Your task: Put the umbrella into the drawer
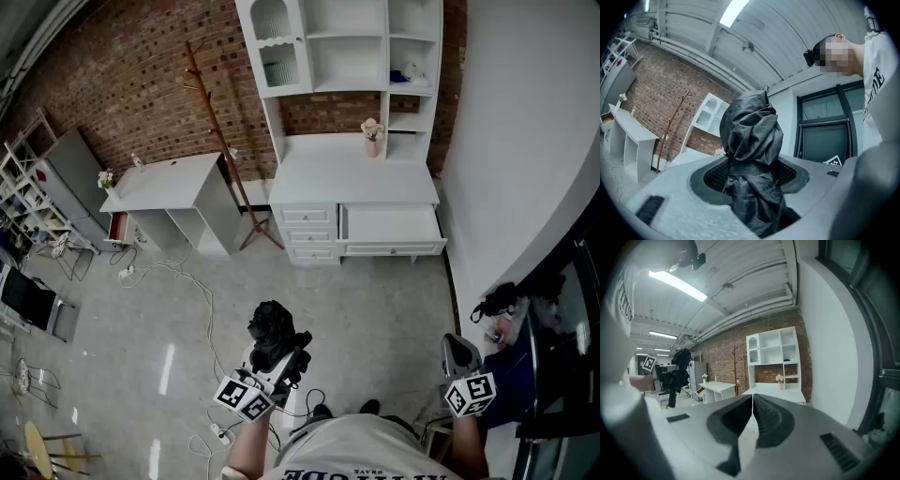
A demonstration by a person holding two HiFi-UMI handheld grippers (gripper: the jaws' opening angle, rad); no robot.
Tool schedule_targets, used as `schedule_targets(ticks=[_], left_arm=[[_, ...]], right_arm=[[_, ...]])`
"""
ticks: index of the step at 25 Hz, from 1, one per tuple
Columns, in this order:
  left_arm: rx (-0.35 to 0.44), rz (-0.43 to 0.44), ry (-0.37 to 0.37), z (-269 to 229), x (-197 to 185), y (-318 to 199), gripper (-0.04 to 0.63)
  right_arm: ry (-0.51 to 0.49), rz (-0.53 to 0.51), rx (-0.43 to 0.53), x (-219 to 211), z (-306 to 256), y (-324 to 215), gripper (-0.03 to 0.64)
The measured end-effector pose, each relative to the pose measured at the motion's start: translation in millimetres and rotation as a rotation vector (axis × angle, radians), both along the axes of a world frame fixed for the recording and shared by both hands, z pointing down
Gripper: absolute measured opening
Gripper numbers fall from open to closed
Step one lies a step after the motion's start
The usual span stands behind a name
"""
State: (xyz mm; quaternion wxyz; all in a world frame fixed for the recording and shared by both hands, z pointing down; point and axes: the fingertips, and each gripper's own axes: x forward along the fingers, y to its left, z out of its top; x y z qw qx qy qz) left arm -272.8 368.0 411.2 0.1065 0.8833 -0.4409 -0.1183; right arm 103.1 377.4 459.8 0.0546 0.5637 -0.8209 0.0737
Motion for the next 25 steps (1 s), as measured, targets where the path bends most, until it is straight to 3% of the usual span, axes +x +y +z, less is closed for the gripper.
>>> schedule_targets(ticks=[17, 25], left_arm=[[-0.018, -0.010, -0.004, 4.8, 9.1, -7.4, 0.268], [-0.026, -0.022, -0.024, 9.0, 31.2, -6.5, 0.268]], right_arm=[[-0.012, -0.012, -0.006, 7.2, 4.8, -12.0, 0.031], [-0.005, -0.043, -0.021, 24.4, 13.8, -15.6, 0.032]])
